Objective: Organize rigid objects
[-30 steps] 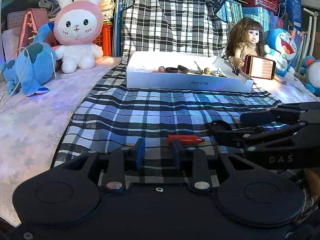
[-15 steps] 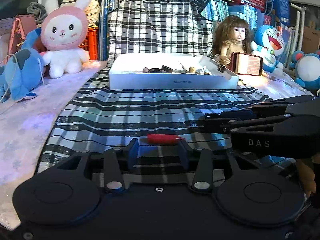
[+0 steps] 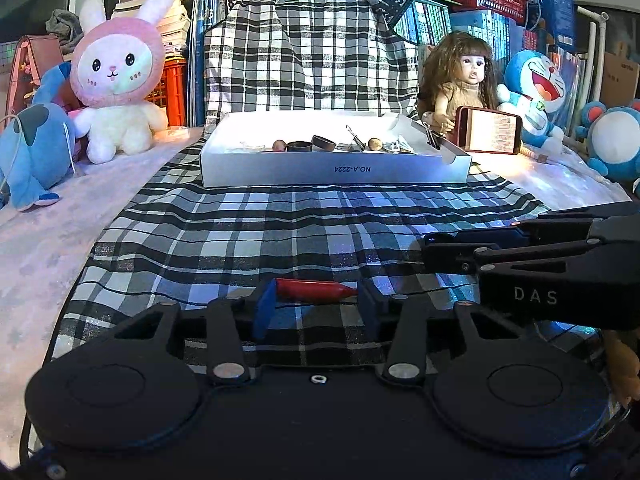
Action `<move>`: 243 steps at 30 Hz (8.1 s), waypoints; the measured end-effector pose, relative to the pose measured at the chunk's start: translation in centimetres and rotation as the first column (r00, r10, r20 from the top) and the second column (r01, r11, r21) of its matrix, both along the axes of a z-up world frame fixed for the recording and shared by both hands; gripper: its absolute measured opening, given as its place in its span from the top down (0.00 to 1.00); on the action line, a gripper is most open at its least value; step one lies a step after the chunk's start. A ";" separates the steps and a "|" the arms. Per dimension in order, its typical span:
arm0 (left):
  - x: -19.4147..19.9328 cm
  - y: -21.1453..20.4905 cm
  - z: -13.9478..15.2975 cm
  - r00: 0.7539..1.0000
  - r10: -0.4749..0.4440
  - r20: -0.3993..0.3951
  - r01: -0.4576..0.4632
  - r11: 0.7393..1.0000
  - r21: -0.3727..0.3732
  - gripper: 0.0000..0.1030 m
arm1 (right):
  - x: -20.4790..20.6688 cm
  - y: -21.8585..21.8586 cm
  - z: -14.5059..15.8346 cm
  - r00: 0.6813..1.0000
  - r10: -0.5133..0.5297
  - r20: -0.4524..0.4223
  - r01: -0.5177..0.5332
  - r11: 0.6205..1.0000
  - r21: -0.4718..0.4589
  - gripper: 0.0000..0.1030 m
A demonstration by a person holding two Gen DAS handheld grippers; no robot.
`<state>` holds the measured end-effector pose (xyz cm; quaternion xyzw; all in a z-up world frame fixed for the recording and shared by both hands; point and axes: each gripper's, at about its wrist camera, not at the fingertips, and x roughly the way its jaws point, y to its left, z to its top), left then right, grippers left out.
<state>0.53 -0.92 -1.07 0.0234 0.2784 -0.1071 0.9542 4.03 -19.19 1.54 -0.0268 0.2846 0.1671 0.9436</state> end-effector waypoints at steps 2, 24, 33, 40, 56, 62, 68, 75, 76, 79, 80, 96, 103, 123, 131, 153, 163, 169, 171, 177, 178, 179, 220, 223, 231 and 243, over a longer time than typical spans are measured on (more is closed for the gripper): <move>0.1 0.0 0.1 1.000 0.001 0.000 -0.001 1.000 -0.008 0.59 | 0.0 0.0 0.0 1.000 -0.005 0.002 0.005 1.000 0.004 0.63; 8.5 -1.2 5.2 0.999 0.015 0.035 -0.013 0.998 -0.060 0.59 | 4.8 -1.4 2.8 0.992 -0.123 0.036 0.121 0.991 0.055 0.64; 14.3 -1.6 5.9 0.999 0.039 0.017 -0.037 0.994 -0.098 0.59 | 9.0 -1.8 3.9 0.987 -0.155 0.029 0.153 0.987 0.054 0.64; 18.0 -2.6 5.3 0.999 0.035 0.003 -0.035 0.996 -0.081 0.59 | 12.3 -2.1 3.8 0.985 -0.175 -0.002 0.175 0.983 0.060 0.64; 23.6 -3.2 2.3 0.994 0.069 -0.080 -0.072 0.996 -0.044 0.59 | 17.8 -2.1 2.0 0.967 -0.224 -0.122 0.234 0.969 0.079 0.64; 24.3 -3.2 1.6 0.994 0.070 -0.089 -0.074 0.996 -0.044 0.59 | 19.0 -2.0 1.2 0.961 -0.231 -0.150 0.244 0.967 0.076 0.64; 25.0 -3.2 0.9 0.992 0.076 -0.099 -0.081 0.996 -0.045 0.59 | 19.8 -2.1 0.9 0.958 -0.236 -0.165 0.251 0.965 0.076 0.64; 25.0 -3.5 0.6 0.994 0.069 -0.088 -0.072 0.997 -0.028 0.59 | 20.3 -2.0 0.4 0.956 -0.236 -0.175 0.251 0.966 0.068 0.64; 25.0 -3.6 0.6 0.994 0.071 -0.085 -0.073 0.997 -0.024 0.59 | 20.3 -2.0 0.3 0.956 -0.236 -0.173 0.250 0.966 0.068 0.64; 25.0 -3.9 0.4 0.995 0.070 -0.075 -0.070 0.998 -0.006 0.59 | 20.4 -1.9 0.3 0.958 -0.232 -0.170 0.246 0.967 0.064 0.64; 25.0 -4.0 0.4 0.995 0.068 -0.071 -0.068 0.998 0.003 0.59 | 20.4 -1.9 0.3 0.958 -0.231 -0.170 0.244 0.968 0.063 0.64; 24.8 -3.8 0.5 0.995 0.070 -0.071 -0.072 0.997 -0.020 0.58 | 19.9 -2.0 0.3 0.959 -0.238 -0.156 0.251 0.966 0.068 0.61; 23.9 -3.4 1.3 0.995 0.077 -0.056 -0.078 0.997 -0.022 0.45 | 18.9 -2.1 1.2 0.964 -0.237 -0.118 0.247 0.966 0.080 0.42; 16.7 -1.6 4.4 0.997 0.072 -0.028 -0.072 0.997 -0.020 0.27 | 11.9 -3.0 4.1 0.960 -0.274 -0.049 0.278 0.955 0.099 0.24; 13.4 -1.3 3.7 0.997 0.069 -0.037 -0.068 0.997 0.021 0.25 | 8.9 -2.5 2.8 0.957 -0.283 -0.057 0.286 0.956 0.057 0.23; 12.6 -1.2 0.5 0.991 0.090 -0.101 -0.085 0.995 0.050 0.22 | 8.0 -1.6 -0.2 0.947 -0.303 -0.110 0.301 0.953 -0.037 0.18; 12.8 -1.1 0.1 0.990 0.096 -0.104 -0.092 0.995 0.044 0.16 | 7.9 -1.3 -0.6 0.952 -0.286 -0.107 0.282 0.958 -0.050 0.11; 12.9 -1.0 0.1 0.989 0.102 -0.107 -0.098 0.994 0.039 0.14 | 8.0 -1.3 -0.8 0.948 -0.296 -0.114 0.291 0.955 -0.057 0.04; 12.9 -0.9 0.0 0.989 0.105 -0.108 -0.101 0.994 0.038 0.13 | 8.0 -1.3 -0.9 0.947 -0.300 -0.117 0.295 0.954 -0.060 0.03; 13.0 -0.9 0.0 0.987 0.119 -0.112 -0.115 0.992 0.043 0.09 | 8.0 -1.4 -1.0 0.942 -0.313 -0.123 0.307 0.949 -0.063 0.00; 13.0 -0.9 -0.1 0.986 0.123 -0.113 -0.118 0.992 0.044 0.07 | 8.0 -1.4 -1.0 0.942 -0.314 -0.123 0.308 0.949 -0.064 0.00; 13.0 -0.8 -0.1 0.985 0.126 -0.115 -0.122 0.992 0.045 0.06 | 8.0 -1.4 -1.0 0.942 -0.313 -0.123 0.307 0.949 -0.063 0.00; 13.2 -0.8 -0.2 0.981 0.148 -0.123 -0.143 0.988 0.053 0.00 | 8.0 -1.4 -1.1 0.942 -0.313 -0.123 0.307 0.949 -0.064 0.00; 13.2 -0.8 -0.3 0.981 0.148 -0.123 -0.143 0.988 0.053 0.00 | 8.0 -1.4 -1.1 0.942 -0.313 -0.123 0.307 0.949 -0.064 0.00; 13.3 -0.8 -0.3 0.981 0.148 -0.123 -0.142 0.988 0.054 0.00 | 8.0 -1.4 -1.0 0.942 -0.313 -0.123 0.307 0.949 -0.064 0.00; 13.3 -0.9 -0.3 0.981 0.149 -0.123 -0.142 0.988 0.057 0.00 | 8.0 -1.4 -1.0 0.942 -0.313 -0.122 0.307 0.949 -0.064 0.00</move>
